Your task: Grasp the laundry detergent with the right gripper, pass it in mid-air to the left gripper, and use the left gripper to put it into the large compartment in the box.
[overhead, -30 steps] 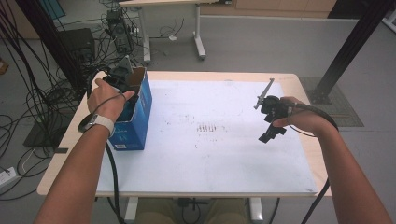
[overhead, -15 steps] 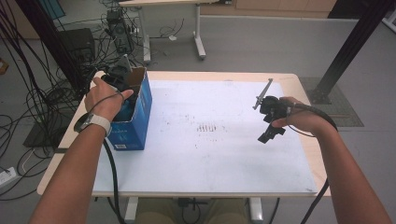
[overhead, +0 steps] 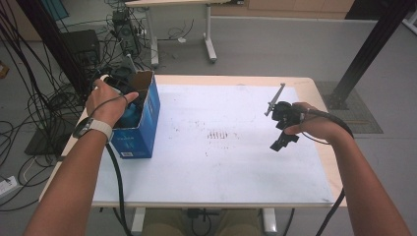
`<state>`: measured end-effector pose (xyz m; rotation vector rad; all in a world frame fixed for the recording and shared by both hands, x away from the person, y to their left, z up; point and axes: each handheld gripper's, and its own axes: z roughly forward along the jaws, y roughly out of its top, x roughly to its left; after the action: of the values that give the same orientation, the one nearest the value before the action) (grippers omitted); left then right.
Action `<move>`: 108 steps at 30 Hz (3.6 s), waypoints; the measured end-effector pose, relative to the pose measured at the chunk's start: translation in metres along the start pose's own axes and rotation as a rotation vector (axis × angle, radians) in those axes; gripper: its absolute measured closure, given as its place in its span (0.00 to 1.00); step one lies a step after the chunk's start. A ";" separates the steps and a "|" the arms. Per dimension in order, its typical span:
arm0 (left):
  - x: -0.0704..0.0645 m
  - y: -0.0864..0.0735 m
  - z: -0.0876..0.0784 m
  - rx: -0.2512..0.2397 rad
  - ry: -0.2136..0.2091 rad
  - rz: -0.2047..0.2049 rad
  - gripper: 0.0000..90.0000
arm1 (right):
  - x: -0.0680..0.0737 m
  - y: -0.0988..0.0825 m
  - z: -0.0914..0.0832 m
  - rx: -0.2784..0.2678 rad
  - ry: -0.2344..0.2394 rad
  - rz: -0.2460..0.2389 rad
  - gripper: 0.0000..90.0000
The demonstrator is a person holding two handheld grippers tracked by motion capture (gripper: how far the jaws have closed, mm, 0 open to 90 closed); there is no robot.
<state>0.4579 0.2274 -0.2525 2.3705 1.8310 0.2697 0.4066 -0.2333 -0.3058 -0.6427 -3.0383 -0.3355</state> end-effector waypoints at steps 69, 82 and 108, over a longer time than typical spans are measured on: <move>-0.066 -0.001 -0.103 -0.087 -0.148 0.581 0.09 | 0.004 -0.008 -0.012 -0.002 -0.021 0.016 0.09; -0.096 0.003 -0.094 -0.052 -0.171 0.821 0.09 | 0.005 -0.006 -0.014 0.001 -0.023 0.013 0.09; -0.142 0.008 -0.077 -0.031 -0.223 0.995 0.09 | 0.004 -0.007 -0.011 0.000 -0.018 0.021 0.09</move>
<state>0.4135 0.0874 -0.1843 2.9219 0.4361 0.1040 0.3997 -0.2402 -0.2962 -0.6809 -3.0463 -0.3310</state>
